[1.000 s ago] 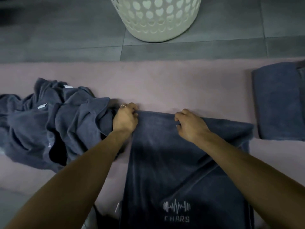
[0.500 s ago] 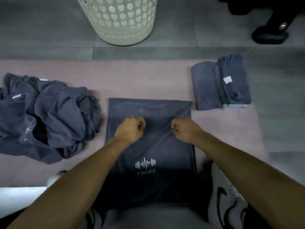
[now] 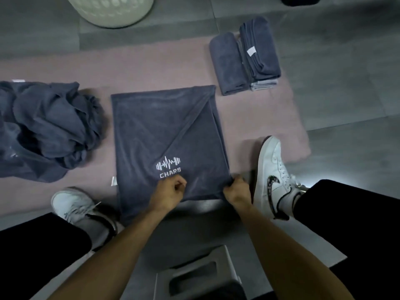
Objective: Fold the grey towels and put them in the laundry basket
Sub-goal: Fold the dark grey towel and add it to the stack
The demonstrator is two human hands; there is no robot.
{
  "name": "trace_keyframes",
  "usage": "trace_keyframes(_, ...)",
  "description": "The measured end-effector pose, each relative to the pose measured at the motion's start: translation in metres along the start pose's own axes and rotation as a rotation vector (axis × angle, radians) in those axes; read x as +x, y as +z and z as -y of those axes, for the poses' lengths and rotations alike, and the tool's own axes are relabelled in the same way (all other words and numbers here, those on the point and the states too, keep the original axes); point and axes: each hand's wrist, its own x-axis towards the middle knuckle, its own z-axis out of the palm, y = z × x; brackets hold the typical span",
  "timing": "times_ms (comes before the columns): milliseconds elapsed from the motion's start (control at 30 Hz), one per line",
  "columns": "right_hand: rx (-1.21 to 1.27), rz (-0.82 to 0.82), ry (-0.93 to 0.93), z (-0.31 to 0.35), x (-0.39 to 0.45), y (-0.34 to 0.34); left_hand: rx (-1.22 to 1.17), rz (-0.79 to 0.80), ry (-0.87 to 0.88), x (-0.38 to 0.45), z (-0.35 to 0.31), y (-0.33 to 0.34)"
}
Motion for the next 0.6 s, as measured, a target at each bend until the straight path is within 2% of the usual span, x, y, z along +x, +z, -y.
trace_keyframes(267, 0.136, 0.06, 0.025, -0.004, 0.005, -0.01, 0.144, 0.025, 0.01, -0.011, 0.008, 0.012)
trace_keyframes(333, 0.189, 0.094, 0.046, -0.004, 0.008, -0.012, 0.183, 0.05, 0.066, -0.005, 0.002, 0.018)
trace_keyframes(433, 0.4, 0.175, 0.117, -0.008, 0.011, -0.016, 0.312, 0.127, 0.212, 0.004, -0.019, 0.036)
trace_keyframes(500, 0.38, 0.209, 0.108, -0.015, 0.01, -0.021, 0.364, 0.157, 0.256, 0.01, -0.034, 0.052)
trace_keyframes(600, 0.271, 0.189, 0.142, -0.029, 0.008, -0.025, 0.418, 0.175, 0.197, 0.019, -0.048, 0.075)
